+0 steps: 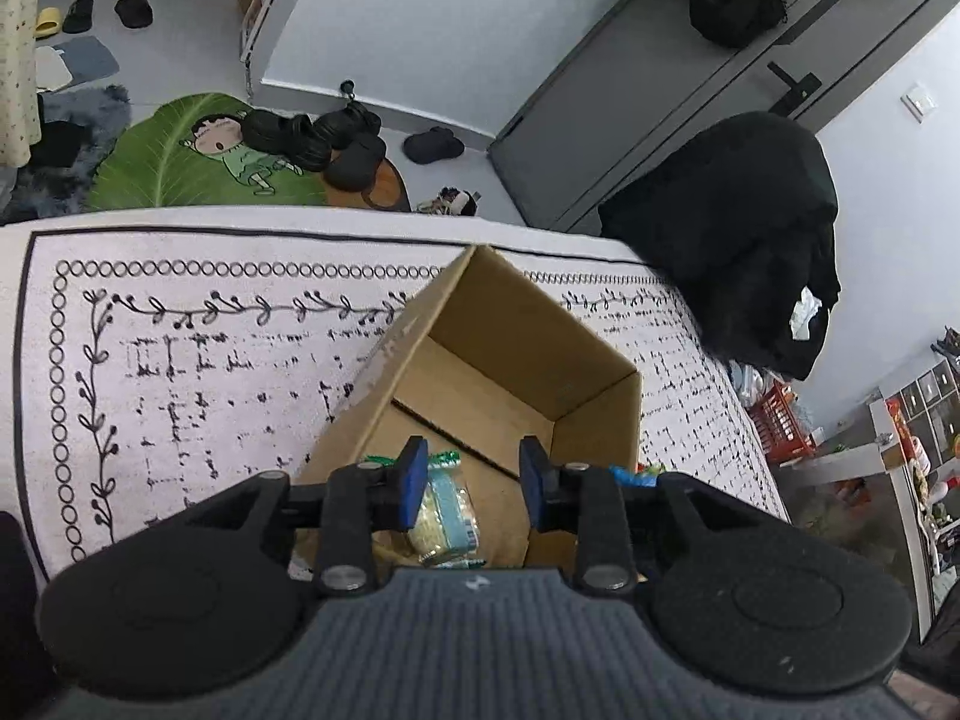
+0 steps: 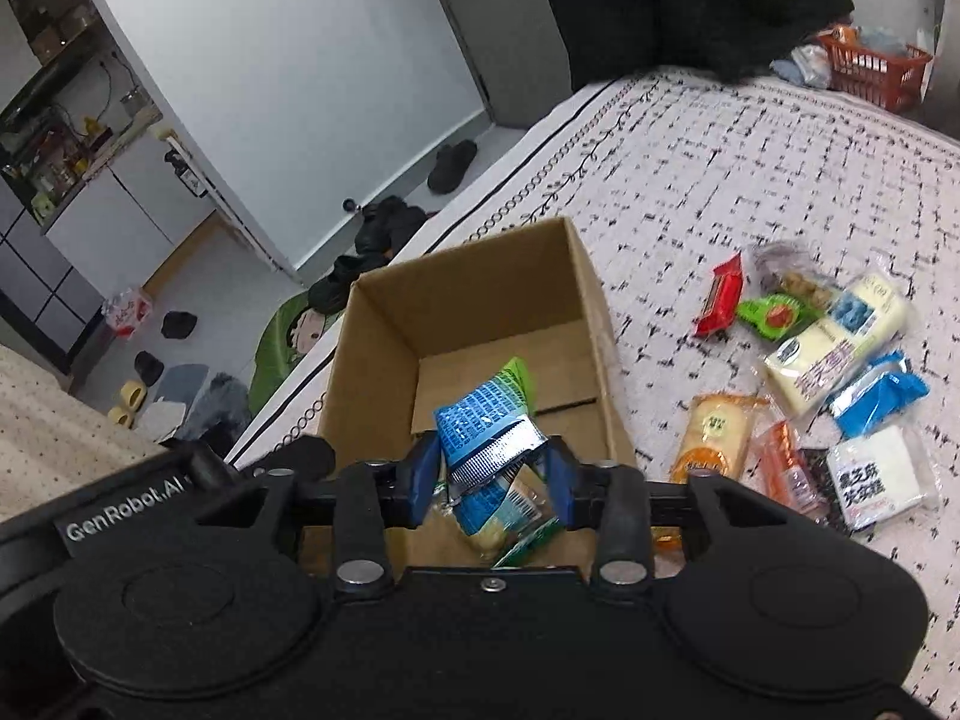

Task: Organize snacks
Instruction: 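Carry both packets over the cardboard box and open both tools to drop them, then withdraw both tools from the box back toward the snack pile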

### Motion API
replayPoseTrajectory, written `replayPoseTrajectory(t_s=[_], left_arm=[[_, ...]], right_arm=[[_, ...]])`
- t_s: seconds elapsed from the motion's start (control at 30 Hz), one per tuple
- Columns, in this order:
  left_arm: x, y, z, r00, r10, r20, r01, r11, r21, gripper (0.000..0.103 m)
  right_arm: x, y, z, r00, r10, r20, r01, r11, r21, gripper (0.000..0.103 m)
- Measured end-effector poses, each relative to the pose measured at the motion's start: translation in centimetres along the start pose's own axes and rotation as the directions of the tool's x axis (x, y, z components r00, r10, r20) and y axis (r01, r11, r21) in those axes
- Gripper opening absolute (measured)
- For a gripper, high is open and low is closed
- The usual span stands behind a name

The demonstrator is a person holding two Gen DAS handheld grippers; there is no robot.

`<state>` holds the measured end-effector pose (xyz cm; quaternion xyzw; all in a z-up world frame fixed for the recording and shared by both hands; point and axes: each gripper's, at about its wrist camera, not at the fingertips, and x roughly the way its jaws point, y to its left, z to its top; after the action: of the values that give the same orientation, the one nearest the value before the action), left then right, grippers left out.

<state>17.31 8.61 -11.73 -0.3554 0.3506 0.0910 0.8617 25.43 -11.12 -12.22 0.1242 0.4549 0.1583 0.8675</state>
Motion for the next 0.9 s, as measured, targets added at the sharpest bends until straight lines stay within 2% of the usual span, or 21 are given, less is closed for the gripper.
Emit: replayPoseTrajectory(t_s=[0.03, 0.13, 0.23, 0.3, 0.37, 0.5, 0.7, 0.8, 0.9], left_arm=[[-0.2, 0.0, 0.1, 1.0, 0.007, 0.008, -0.007, 1.0, -0.001, 0.035], [-0.6, -0.1, 0.3, 1.0, 0.023, 0.021, -0.023, 1.0, 0.003, 0.044], [-0.9, -0.1, 0.5, 0.999, 0.033, 0.024, -0.033, 0.999, -0.001, 0.056], [-0.9, -0.1, 0.6, 0.998, 0.056, 0.021, -0.056, 0.998, 0.0, 0.068], [-1.1, -0.2, 0.5, 0.997, 0.077, 0.019, -0.077, 0.997, 0.002, 0.073], [-1.2, -1.2, 0.1, 0.996, 0.089, 0.004, -0.089, 0.995, 0.035, 0.083], [-1.6, -4.0, -1.3, 0.996, 0.094, 0.006, -0.094, 0.983, 0.157, 0.098], [-2.0, -5.0, -2.1, 0.997, 0.073, -0.01, -0.07, 0.98, 0.186, 0.103], [-2.4, -5.9, -3.0, 0.998, 0.069, -0.003, -0.067, 0.975, 0.214, 0.103]], right_arm=[[-0.1, 0.0, 0.1, 1.0, -0.006, -0.002, 0.006, 1.0, 0.006, 0.053], [-1.1, -0.5, 0.3, 1.0, -0.015, 0.018, 0.015, 1.0, 0.023, 0.06], [-2.4, -1.2, 0.6, 0.999, -0.03, 0.044, 0.028, 0.999, 0.03, 0.063], [-3.2, -2.0, 0.6, 0.998, -0.044, 0.053, 0.042, 0.998, 0.041, 0.064], [-4.0, -2.9, 0.6, 0.997, -0.057, 0.056, 0.054, 0.997, 0.052, 0.066], [-5.5, -4.8, 0.3, 0.994, -0.088, 0.064, 0.084, 0.995, 0.061, 0.071], [-7.9, -7.7, -0.2, 0.989, -0.125, 0.081, 0.118, 0.99, 0.081, 0.082], [-9.0, -9.1, -0.4, 0.987, -0.134, 0.087, 0.125, 0.987, 0.102, 0.084], [-9.9, -10.5, -0.6, 0.986, -0.137, 0.094, 0.126, 0.985, 0.122, 0.087]])
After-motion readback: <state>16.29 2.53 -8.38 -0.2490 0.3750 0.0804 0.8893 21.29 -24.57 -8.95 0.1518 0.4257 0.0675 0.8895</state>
